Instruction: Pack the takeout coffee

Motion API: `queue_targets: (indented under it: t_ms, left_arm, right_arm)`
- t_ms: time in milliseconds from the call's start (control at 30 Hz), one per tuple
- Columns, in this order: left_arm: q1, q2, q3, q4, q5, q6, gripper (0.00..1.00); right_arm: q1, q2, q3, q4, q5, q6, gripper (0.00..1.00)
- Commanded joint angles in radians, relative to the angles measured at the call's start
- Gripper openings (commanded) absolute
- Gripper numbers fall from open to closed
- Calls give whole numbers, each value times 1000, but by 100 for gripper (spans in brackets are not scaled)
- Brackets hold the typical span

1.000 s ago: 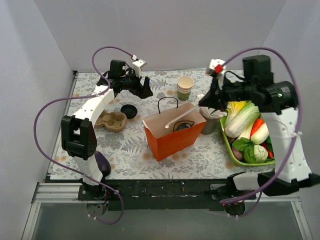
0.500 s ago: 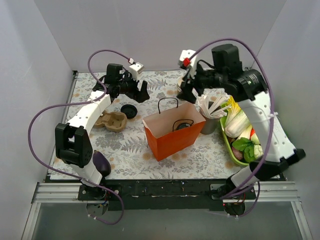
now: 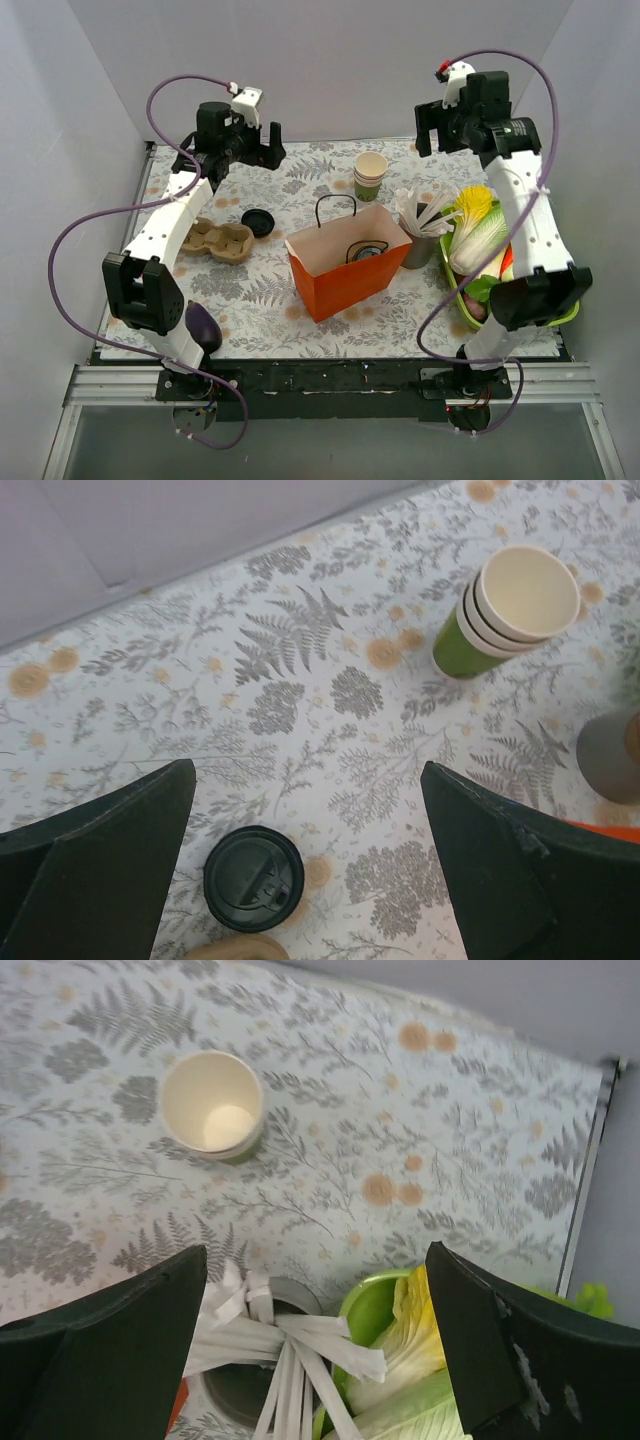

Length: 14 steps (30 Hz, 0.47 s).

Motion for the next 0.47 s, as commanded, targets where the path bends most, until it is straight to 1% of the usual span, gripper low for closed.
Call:
queue_targets:
  t_ms: [0,67,133,167,267,433]
  left_arm:
    - [20,-29,88,25,-135,-15,98]
    - [21,-33,108,28,-158,8,98]
    - [21,-41,92,55,-175,19,98]
    - [21,-44,81,63,-180,17,98]
    - [21,-39,62,61,-192,-9,98]
    - [21,-39,50,66,-197,-6,98]
  right_arm:
    - [-15,135,117,-90,260,131,98]
    - [-24,155,142,-81,281,131,98]
    - [-27,155,165,-47,261,131,98]
    - [-27,156,180,-42,244,162,98]
    - [-26,175,254,-30,216,185,98]
    - [-29,189,320,8,280,165,98]
